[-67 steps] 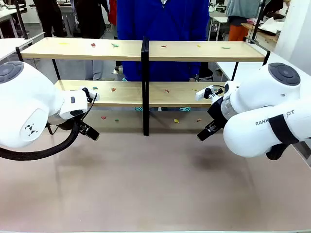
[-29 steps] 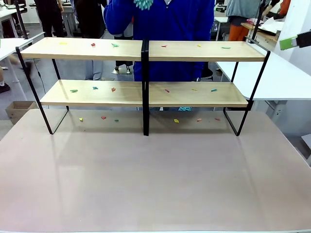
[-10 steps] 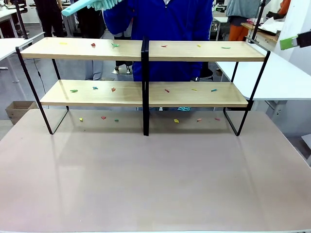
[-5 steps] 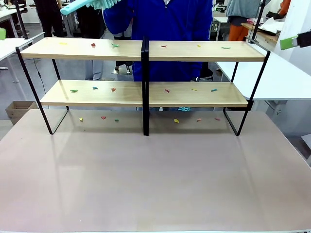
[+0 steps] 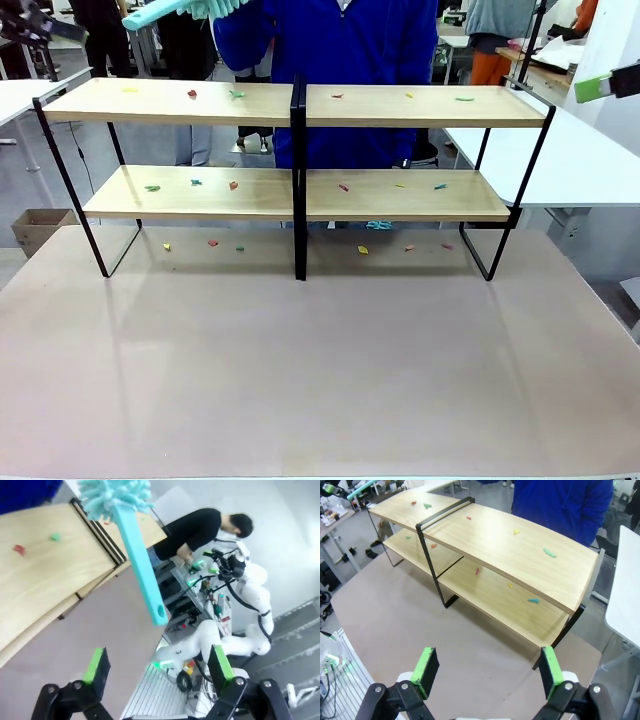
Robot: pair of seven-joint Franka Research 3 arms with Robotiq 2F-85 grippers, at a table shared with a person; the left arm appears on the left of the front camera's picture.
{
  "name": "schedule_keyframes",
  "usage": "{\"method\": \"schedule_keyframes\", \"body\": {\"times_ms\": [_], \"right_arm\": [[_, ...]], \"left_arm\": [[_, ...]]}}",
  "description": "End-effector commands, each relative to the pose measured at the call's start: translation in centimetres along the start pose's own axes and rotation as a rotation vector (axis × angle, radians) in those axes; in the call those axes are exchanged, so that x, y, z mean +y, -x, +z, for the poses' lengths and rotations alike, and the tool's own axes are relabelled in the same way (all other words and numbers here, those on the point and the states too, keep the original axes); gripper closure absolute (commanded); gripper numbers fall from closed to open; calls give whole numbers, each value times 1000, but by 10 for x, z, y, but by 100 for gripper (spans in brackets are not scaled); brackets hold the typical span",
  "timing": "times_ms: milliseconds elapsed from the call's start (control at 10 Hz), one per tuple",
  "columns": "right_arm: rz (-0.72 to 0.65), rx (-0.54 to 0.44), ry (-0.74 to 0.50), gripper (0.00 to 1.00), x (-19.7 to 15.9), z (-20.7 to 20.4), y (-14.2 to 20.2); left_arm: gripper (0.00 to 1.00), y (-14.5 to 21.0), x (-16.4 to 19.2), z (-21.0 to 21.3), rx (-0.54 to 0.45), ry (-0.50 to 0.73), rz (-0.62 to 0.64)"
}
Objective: Clean the shelves.
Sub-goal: Pick up the Duster when the human hands it over.
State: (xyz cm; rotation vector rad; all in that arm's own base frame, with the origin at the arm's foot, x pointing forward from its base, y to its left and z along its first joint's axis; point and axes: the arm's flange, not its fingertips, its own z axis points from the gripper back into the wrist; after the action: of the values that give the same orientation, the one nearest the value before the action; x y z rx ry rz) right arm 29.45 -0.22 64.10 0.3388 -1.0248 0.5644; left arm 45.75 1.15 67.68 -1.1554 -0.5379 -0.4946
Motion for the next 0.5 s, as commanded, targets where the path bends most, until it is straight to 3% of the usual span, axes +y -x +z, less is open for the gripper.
{"method": "schedule_keyframes", "body": {"times_ms": [0, 100, 200, 400], "right_arm": [[6, -4, -6, 0, 0, 0, 0], [6, -4, -6, 0, 0, 0, 0], [6, -4, -6, 0, 0, 0, 0], [6, -4, -6, 0, 0, 0, 0]], "left_arm": [[0, 25, -22, 28, -26, -91, -137], [0, 0, 0, 0, 0, 0, 0], [0, -16, 10, -21, -30, 30, 48], [0, -54, 25, -52, 2, 104, 119]]}}
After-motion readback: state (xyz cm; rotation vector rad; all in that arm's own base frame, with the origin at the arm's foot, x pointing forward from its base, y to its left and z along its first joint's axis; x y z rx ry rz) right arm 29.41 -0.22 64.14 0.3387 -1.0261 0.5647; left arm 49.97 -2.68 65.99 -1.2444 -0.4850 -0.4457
